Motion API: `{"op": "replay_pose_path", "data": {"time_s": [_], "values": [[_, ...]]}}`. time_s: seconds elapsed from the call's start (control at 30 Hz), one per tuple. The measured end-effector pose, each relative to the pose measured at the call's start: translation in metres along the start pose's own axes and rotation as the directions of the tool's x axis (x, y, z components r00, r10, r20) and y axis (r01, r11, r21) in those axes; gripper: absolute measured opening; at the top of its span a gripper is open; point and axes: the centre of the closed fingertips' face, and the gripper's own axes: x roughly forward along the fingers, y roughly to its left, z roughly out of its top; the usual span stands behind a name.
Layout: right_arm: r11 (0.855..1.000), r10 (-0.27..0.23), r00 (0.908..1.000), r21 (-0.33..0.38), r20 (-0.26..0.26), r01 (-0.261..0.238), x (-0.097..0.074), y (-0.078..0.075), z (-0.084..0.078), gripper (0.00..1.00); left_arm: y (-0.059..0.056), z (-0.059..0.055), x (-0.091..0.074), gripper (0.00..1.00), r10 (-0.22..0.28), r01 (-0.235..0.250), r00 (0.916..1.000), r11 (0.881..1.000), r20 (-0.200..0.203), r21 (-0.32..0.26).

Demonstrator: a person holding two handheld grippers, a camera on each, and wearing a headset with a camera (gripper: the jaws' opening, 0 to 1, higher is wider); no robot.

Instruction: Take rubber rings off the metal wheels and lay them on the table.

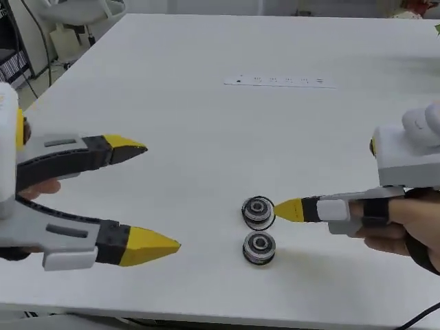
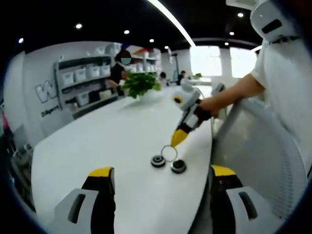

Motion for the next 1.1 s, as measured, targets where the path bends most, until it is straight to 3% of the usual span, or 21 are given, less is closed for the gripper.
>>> {"op": "replay_pose_path", "data": {"time_s": [0.3, 0.47, 0.67, 1.1], "values": [[1.000, 0.010, 0.9999, -0.010, 0.013, -0.010, 0.004, 0.007, 0.005, 0.00, 0.004, -0.026, -0.012, 0.83, 0.074, -0.074, 0.9973, 0.993, -0.004, -0.088], [1.000, 0.017, 0.9996, -0.015, 0.024, -0.017, 0.008, 0.014, 0.010, 0.00, -0.003, -0.035, -0.008, 0.85, 0.059, -0.059, 0.9982, 0.991, -0.010, -0.121], [0.999, 0.051, 0.9980, -0.011, 0.038, -0.051, 0.016, 0.029, 0.014, 0.00, -0.004, -0.037, -0.007, 0.88, 0.055, -0.056, 0.9984, 0.988, -0.011, -0.141], [0.989, 0.057, 0.9924, -0.128, -0.109, -0.071, 0.043, 0.049, -0.006, 0.00, -0.009, -0.041, -0.005, 0.87, 0.036, -0.039, 0.9991, 0.987, -0.023, -0.153]]}}
